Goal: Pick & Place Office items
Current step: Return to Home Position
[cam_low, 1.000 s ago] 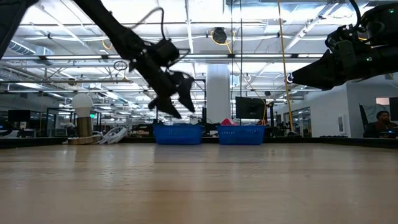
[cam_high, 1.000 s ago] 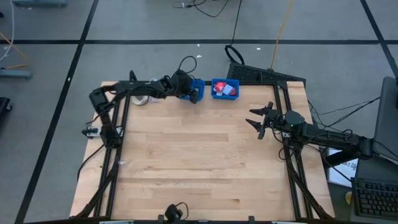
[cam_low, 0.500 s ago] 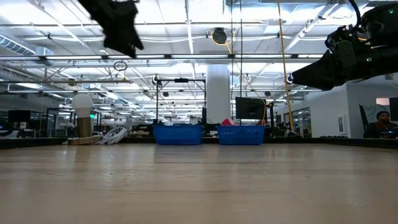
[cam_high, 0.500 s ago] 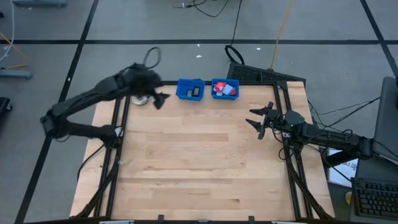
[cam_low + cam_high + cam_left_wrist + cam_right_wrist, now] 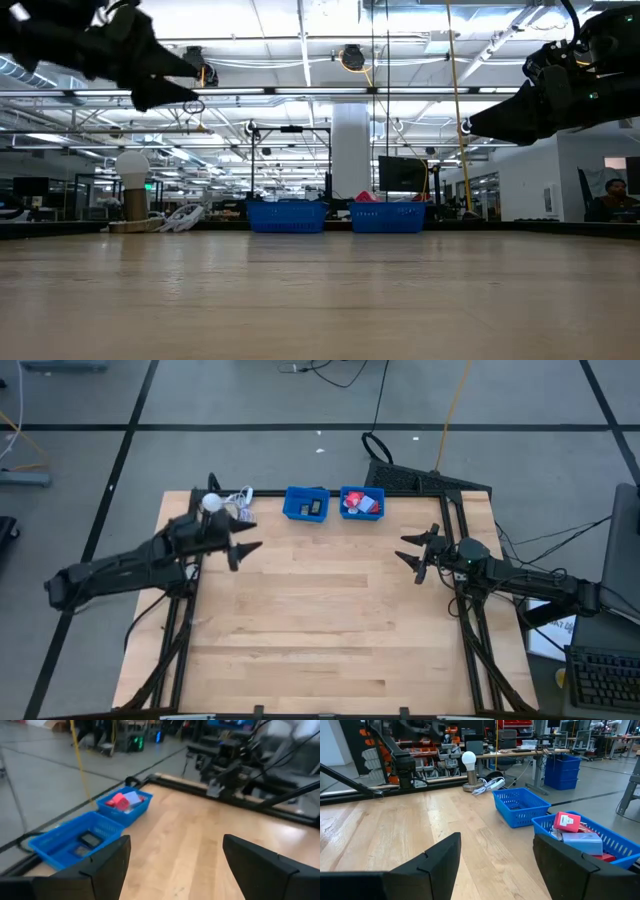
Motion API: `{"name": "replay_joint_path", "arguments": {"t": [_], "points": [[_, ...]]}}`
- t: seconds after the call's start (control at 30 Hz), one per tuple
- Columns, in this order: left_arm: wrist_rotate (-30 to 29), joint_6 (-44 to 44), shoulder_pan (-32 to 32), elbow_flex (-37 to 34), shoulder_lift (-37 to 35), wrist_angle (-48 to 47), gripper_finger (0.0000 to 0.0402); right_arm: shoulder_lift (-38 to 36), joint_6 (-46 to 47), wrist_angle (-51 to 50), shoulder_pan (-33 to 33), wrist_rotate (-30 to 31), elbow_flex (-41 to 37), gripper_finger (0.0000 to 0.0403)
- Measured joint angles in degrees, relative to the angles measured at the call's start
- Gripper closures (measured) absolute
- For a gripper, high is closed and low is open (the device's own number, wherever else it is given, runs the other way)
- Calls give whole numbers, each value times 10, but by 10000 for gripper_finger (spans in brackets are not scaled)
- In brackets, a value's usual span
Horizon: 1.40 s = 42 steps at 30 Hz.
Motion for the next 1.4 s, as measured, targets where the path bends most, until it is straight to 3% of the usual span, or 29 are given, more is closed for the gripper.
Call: {"name": "replay_joint_path", "arguments": {"t": [0.23, 0.63, 0.87, 1.4], "points": [[6, -37, -2, -103, -125, 39, 79, 0, 0, 0, 0, 0, 0, 165], [40, -48, -7, -164, -296, 43, 89, 0, 0, 0, 0, 0, 0, 165], [26, -47, -36, -200, -292, 111, 76, 0, 0, 0, 0, 0, 0, 165], [-3, 69, -64, -200, -288, 79, 91, 0, 0, 0, 0, 0, 0, 165]]}}
